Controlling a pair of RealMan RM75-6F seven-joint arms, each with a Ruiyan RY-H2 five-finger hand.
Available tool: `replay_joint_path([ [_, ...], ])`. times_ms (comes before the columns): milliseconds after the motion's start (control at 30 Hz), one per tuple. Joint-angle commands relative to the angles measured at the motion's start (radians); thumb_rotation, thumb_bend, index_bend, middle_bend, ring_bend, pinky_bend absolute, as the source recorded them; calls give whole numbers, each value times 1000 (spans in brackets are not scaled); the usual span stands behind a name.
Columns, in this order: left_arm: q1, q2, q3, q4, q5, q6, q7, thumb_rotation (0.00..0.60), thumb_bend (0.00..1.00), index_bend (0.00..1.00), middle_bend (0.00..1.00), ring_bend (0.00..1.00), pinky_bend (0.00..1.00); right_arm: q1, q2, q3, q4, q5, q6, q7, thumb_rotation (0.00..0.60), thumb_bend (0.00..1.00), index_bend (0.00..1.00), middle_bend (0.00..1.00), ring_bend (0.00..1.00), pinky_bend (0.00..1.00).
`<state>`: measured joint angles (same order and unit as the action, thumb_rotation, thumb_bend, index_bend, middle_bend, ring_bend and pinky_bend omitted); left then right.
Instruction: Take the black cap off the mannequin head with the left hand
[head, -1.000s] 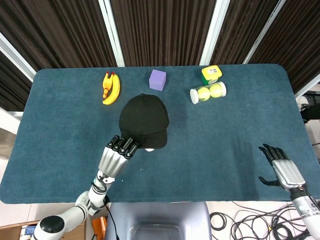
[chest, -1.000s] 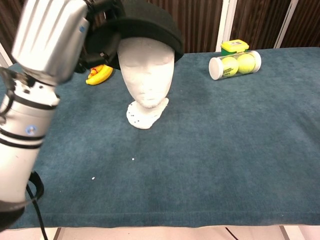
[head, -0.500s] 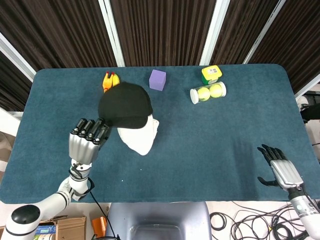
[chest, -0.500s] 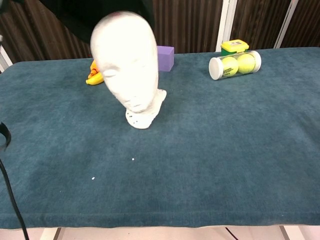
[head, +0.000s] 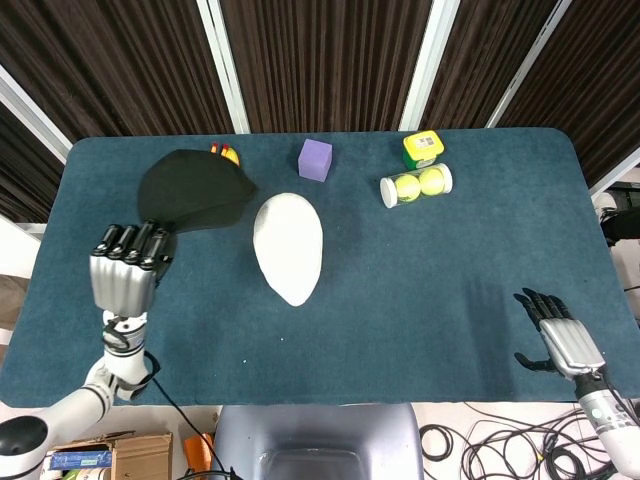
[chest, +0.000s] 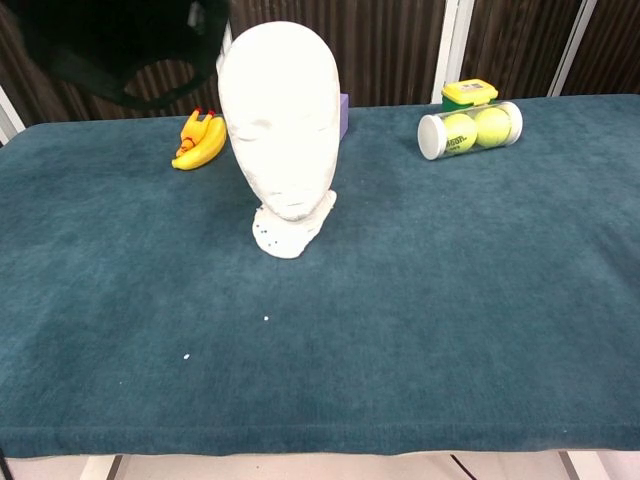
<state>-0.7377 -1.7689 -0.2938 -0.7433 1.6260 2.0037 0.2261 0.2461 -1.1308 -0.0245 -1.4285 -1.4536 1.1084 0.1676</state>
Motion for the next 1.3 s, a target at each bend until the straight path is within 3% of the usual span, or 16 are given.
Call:
replay_joint_path([
  [33, 75, 17, 25, 55, -34, 0, -33, 600, 640, 710, 771, 770, 802, 0, -1, -2, -3, -3, 0, -6, 600, 170, 0, 0, 0, 0],
  [367, 232, -80, 112, 351, -88, -114, -174, 600, 581, 676, 747, 761, 802, 2, -4, -3, -16, -5, 1, -29, 600, 171, 0, 0, 0, 0],
  [467, 267, -122, 143, 439, -86, -163, -196, 600, 550, 618, 704, 713, 798, 4, -3, -4, -17, -3, -6, -27, 600, 170, 0, 0, 0, 0],
  [600, 319, -172, 191, 480, -74, -234, -263, 600, 503, 453, 543, 570, 737, 3, -1, -3, -18, 0, -4, -24, 600, 170, 0, 0, 0, 0],
  [733, 361, -201, 244, 478, -42, -262, -263, 600, 451, 240, 290, 332, 537, 2, 2, -6, -20, -3, -6, -16, 600, 170, 0, 0, 0, 0],
  [900, 418, -201, 288, 375, -30, -311, -271, 600, 347, 21, 38, 35, 242, 1, 6, -10, -21, -8, -5, -8, 600, 170, 0, 0, 0, 0],
  [1100, 484, -82, 357, 71, -21, -418, -178, 600, 251, 0, 0, 0, 133, -1, 9, -11, -22, -7, -4, -9, 600, 170, 0, 0, 0, 0],
  [1300, 514, 90, 417, -267, -35, -526, -72, 600, 230, 0, 0, 0, 120, -1, 12, -13, -32, -12, -1, -20, 600, 171, 0, 0, 0, 0],
])
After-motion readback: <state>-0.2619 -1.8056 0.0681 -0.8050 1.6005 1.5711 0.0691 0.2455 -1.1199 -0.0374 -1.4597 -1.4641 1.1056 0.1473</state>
